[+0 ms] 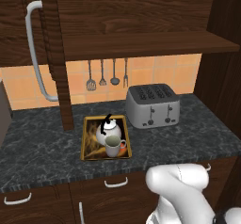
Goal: Pick the kettle from the counter and place it on the tray. Then pick the mug from the cabinet and place it on the tray. Then close the cabinet doors.
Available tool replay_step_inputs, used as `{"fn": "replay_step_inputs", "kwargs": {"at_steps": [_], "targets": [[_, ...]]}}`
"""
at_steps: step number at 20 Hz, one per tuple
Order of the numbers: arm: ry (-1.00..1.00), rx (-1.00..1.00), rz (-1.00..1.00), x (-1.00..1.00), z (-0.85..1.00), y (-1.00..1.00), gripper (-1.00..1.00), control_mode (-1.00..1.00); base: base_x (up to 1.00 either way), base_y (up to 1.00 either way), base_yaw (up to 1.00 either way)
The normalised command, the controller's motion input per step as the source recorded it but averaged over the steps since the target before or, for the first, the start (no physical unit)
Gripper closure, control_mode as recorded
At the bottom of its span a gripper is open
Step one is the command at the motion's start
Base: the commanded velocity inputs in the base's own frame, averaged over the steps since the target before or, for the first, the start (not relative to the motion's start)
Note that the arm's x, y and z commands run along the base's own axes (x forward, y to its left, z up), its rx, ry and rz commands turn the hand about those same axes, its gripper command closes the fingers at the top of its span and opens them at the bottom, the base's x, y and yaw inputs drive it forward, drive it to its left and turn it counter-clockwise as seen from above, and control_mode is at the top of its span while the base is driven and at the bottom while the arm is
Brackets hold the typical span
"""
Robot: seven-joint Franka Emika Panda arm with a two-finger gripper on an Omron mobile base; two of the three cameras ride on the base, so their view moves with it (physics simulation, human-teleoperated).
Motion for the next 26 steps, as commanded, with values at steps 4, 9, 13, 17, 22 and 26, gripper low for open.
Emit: {"fn": "replay_step_inputs", "kwargs": {"at_steps": [4, 9, 13, 17, 22, 26], "targets": [[-0.2, 0.22, 0.0, -0.03, 0.05, -0.64, 1.0, -1.0, 0.0, 0.0, 0.0], [-0.19, 0.27, 0.0, -0.08, 0.18, -0.75, 1.0, -1.0, 0.0, 0.0, 0.0], [-0.21, 0.15, 0.0, -0.17, 0.51, -0.44, 1.0, -1.0, 0.0, 0.0, 0.0], [-0.14, 0.12, 0.0, -0.01, 0.68, -0.31, 1.0, -1.0, 0.0, 0.0, 0.0], [-0.03, 0.11, 0.0, 0.0, 0.73, -0.12, 1.0, -1.0, 0.0, 0.0, 0.0], [0.0, 0.03, -0.02, 0.0, 0.43, 0.04, 1.0, -1.0, 0.0, 0.0, 0.0]]}}
